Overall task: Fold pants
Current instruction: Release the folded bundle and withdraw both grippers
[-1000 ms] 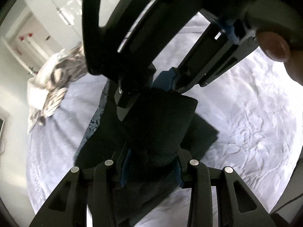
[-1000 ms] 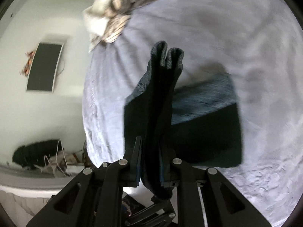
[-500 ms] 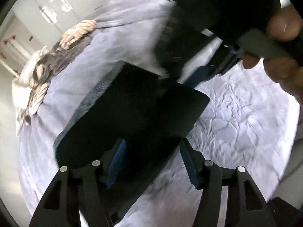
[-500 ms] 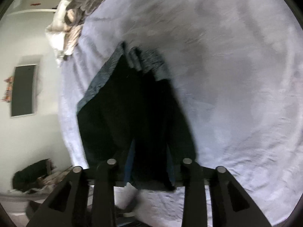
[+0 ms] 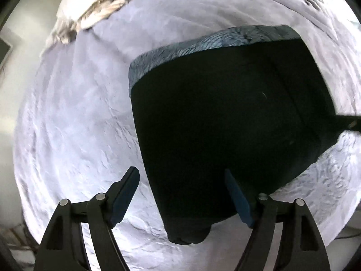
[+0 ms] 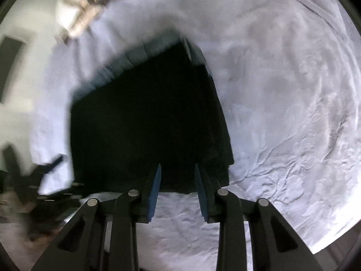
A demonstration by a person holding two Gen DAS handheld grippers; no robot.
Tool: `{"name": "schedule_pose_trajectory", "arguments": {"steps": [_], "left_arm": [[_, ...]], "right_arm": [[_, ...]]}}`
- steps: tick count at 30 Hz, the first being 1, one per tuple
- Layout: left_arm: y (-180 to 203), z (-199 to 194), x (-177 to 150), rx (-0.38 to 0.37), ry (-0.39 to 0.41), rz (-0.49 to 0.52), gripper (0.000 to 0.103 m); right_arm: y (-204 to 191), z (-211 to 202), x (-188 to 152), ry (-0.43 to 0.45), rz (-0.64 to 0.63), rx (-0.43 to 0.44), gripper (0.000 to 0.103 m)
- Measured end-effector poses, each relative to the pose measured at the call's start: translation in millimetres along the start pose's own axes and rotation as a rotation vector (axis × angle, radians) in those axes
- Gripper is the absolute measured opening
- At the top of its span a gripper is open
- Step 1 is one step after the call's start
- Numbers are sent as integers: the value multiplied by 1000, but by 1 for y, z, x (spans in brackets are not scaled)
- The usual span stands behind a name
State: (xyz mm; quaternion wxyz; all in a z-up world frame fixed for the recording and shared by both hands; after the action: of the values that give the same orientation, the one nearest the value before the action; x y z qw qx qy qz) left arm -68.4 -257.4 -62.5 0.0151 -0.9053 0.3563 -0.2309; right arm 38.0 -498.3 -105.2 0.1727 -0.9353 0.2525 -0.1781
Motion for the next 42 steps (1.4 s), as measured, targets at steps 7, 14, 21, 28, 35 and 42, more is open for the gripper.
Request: {"name": "schedule_pose_trajectory", "arguments": {"steps": [7, 14, 21, 28, 35, 42], "left_arm": [[8, -13, 1, 16, -28, 38, 79], [-4, -32, -4, 9, -72, 53, 79], [-16, -50, -7, -2, -87, 56, 79], [-18, -69, -1, 0, -49, 82, 79], [-28, -77, 12, 17, -19, 81, 79], [-35, -81, 19, 27, 2, 74, 101]], "right_arm": [[9, -3, 0, 30, 53, -27, 35], [19, -32, -32, 36, 136, -32, 50], [4, -51, -53, 57, 180, -16, 62], [-14, -63, -55, 83, 180, -6, 69], [-26, -67, -49, 105, 168, 3, 75], [-25, -69, -47, 111, 183, 8, 76]]}}
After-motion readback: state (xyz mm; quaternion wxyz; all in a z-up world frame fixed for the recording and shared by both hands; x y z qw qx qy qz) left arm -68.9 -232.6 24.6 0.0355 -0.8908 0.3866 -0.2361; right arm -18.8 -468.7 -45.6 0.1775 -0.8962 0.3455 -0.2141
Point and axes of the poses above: each gripper's, at about its wrist camera, not at the fingertips, and z roughly the way its jaws point, y to its right, x to its top, the point moved 3 cm from there along z, roughly the way its jaws point, and after that the axes turned 14 degrees about y, right-handed, at the moved point
